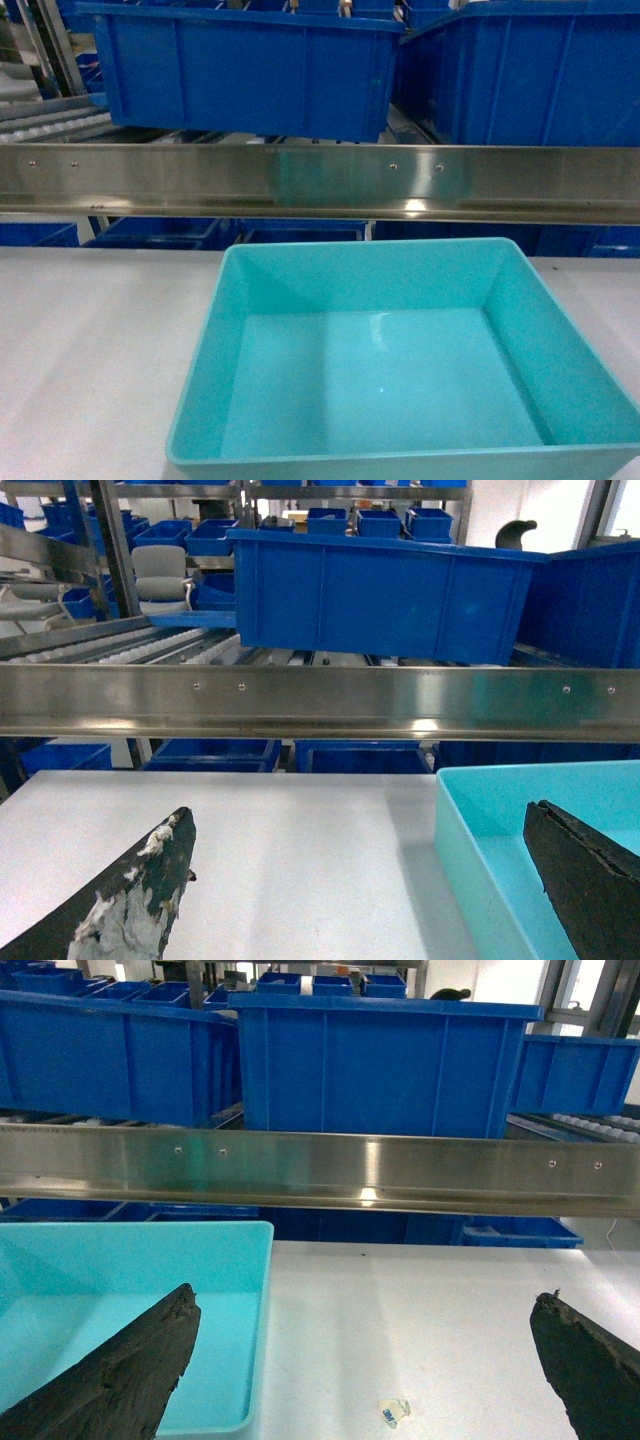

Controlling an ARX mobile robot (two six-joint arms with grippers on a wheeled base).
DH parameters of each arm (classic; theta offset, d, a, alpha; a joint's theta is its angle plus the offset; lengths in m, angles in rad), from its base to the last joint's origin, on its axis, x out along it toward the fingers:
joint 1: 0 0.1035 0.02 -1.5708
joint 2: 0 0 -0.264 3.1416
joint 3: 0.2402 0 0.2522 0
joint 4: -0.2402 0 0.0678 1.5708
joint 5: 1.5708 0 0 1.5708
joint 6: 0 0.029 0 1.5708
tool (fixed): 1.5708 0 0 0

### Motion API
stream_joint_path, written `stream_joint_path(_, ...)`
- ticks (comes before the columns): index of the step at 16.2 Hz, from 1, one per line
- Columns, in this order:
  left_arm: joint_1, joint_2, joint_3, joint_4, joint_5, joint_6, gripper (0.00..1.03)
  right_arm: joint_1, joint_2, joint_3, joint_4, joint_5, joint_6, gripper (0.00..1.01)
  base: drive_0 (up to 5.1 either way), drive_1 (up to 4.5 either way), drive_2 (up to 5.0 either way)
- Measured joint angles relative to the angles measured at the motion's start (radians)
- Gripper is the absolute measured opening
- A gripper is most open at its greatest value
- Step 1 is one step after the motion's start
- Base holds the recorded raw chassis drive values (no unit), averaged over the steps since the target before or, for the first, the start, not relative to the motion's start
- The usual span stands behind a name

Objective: Organize blue bins on left shelf correctly

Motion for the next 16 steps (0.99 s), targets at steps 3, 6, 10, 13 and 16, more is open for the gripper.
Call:
stream_joint_path(3, 0.0, 0.0, 0.0, 0.0, 0.0, 0.0, 0.98, 0.0, 0.0, 0.0, 0.0, 0.0, 0.0, 0.98, 0.0, 0.0, 0.0)
stream_joint_path(6, 0.0, 0.0, 0.0, 0.0, 0.0, 0.0, 0.98, 0.0, 0.0, 0.0, 0.0, 0.0, 0.0, 0.98, 0.0, 0.0, 0.0)
stream_joint_path(10, 0.0, 0.0, 0.0, 0.0, 0.0, 0.0, 0.98, -0.003, 0.01, 0.0, 0.026, -0.014, 0.0, 0.98, 0.0, 0.0, 0.0)
stream_joint_path(13, -0.145, 0.254, 0.023, 0.252, -0.121, -0.027, 0.98, -0.058, 0.405, 0.024, 0.399, -0.126, -0.013, 0.98, 0.0, 0.0, 0.0)
stream_joint_path(16, -0.291, 0.639, 0.073, 0.467, -0.301, -0.139, 0.98, -0.08, 0.787, 0.144, 0.557, -0.224, -0.018, 0.98, 0.0, 0.0, 0.0)
